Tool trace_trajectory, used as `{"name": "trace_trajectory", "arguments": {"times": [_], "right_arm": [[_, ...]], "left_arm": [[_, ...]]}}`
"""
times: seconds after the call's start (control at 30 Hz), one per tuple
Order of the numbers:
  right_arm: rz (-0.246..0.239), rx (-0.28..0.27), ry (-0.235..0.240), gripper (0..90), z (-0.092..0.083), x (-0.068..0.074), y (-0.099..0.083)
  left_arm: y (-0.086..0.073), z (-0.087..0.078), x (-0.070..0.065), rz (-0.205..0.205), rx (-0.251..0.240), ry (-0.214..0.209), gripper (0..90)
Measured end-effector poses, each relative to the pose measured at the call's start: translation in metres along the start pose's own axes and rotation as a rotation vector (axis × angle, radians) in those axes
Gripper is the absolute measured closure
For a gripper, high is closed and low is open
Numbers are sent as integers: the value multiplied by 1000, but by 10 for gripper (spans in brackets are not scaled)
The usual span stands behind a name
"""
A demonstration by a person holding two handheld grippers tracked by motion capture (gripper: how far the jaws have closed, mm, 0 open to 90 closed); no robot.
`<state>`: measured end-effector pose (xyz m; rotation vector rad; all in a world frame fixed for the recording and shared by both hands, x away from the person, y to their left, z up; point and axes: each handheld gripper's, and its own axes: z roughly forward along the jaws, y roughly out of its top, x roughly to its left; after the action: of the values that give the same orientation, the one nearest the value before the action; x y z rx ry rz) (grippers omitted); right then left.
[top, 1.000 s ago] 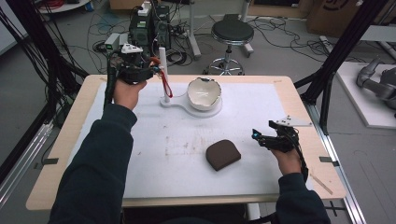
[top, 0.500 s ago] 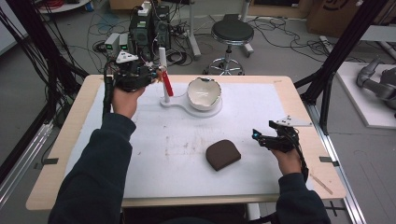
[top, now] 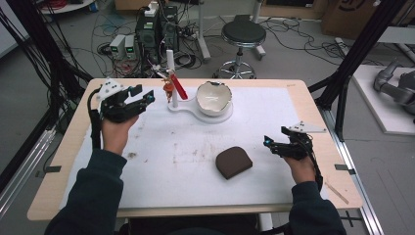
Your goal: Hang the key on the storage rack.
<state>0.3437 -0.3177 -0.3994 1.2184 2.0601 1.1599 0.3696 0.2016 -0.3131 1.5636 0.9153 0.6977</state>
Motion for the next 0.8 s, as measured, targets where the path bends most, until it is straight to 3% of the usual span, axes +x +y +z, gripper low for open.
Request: {"name": "trace_trajectory", "arguments": {"times": [0.07, 0.2, 0.27, 0.33, 0.43, 0.57, 0.67, 0.8], "right_arm": [[2, 0, -1, 191, 0, 0, 0], [-6, 4, -4, 191, 1, 1, 0], [-14, 8, -8, 191, 2, 2, 1], [-19, 12, -9, 191, 2, 3, 1], [-20, 18, -12, 191, 4, 4, 1], [-21, 23, -8, 191, 5, 5, 1], [-24, 27, -4, 191, 6, 6, 1], [-17, 33, -7, 191, 8, 4, 1]], "left_arm": [[-10, -8, 1, -10, -5, -3, 407], [-38, -23, 4, -39, 2, 6, 179], [-59, -31, 5, -55, -3, 0, 168], [-64, -33, 6, -55, -1, -1, 168], [-89, -36, 9, -27, 56, 20, 168], [-95, -37, 13, -21, 62, 17, 169], [-105, -37, 18, -65, 70, 16, 168], [-109, -36, 22, -76, 86, 22, 168]]}}
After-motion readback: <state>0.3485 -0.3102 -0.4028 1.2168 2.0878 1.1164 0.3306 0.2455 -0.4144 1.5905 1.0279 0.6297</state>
